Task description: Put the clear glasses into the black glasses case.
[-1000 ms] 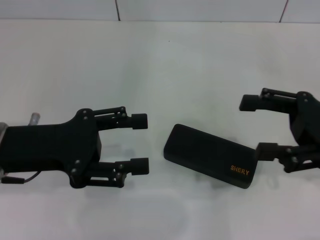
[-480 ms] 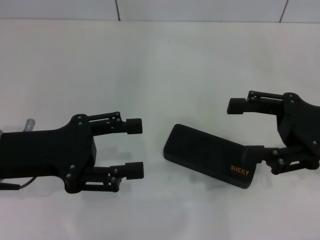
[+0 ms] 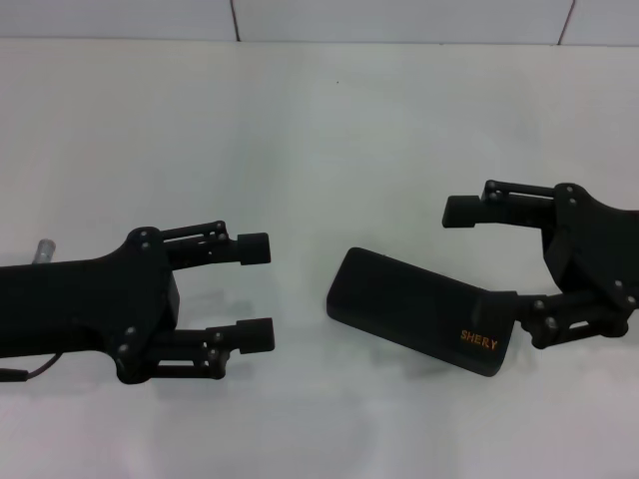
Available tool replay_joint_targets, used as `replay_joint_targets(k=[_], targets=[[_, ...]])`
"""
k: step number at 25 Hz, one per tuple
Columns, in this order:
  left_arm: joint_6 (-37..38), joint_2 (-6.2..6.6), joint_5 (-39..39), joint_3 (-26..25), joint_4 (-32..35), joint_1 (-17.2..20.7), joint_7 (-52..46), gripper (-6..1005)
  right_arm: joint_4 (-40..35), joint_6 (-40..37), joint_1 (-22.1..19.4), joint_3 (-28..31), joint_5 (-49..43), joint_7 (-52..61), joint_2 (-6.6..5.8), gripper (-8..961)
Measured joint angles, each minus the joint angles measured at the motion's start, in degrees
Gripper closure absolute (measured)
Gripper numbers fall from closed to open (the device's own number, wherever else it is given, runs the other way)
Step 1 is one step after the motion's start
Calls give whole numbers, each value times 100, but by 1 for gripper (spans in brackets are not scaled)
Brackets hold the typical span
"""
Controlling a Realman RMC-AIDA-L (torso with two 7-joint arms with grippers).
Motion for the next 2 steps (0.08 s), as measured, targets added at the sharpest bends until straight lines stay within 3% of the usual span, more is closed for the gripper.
replay_joint_targets(k=[2], targets=[[0,-1,-4,-1,0,0,-1,206,0,36,12,-11,2,-1,0,86]])
